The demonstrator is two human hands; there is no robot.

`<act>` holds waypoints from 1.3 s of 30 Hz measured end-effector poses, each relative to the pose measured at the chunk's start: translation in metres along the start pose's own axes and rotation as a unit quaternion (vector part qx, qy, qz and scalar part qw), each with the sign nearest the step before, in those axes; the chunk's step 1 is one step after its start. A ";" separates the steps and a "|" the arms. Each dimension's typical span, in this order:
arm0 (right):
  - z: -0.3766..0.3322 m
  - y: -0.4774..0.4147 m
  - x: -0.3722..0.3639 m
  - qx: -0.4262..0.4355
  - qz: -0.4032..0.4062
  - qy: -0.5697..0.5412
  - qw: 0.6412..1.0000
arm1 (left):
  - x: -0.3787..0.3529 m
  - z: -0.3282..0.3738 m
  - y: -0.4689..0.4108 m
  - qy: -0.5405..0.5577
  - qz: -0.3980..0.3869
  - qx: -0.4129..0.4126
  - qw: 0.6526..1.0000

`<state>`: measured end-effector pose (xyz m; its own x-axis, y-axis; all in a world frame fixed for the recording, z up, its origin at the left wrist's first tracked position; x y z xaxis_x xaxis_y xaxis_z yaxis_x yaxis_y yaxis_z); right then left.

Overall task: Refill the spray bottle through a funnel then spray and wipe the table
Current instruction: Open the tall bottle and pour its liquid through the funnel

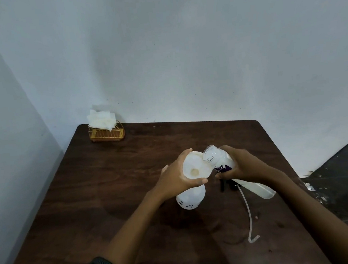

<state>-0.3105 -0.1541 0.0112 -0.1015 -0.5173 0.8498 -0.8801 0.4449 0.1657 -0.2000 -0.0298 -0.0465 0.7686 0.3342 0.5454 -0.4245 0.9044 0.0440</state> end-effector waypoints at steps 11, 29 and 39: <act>-0.006 -0.004 0.002 -0.003 -0.027 0.012 1.000 | -0.004 0.002 -0.001 0.034 -0.013 0.008 0.999; -0.009 -0.007 0.001 -0.014 -0.059 0.032 0.998 | -0.006 -0.001 -0.002 0.044 -0.015 0.016 0.999; -0.008 -0.008 0.002 -0.021 -0.060 0.036 0.997 | -0.006 -0.003 -0.002 0.053 -0.018 0.015 0.998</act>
<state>-0.2996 -0.1527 0.0154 0.0374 -0.5160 0.8558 -0.8634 0.4145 0.2876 -0.2026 -0.0327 -0.0520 0.8291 0.3292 0.4518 -0.4085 0.9085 0.0877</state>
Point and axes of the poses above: each hand's wrist, its own y-axis away from the middle knuckle, its own x-axis out of the back of the hand, z = x × y, the point moved 8 cm from there along -y, towards the middle knuckle, and after that the axes turned 4 degrees about -x, right-handed, at the moved point
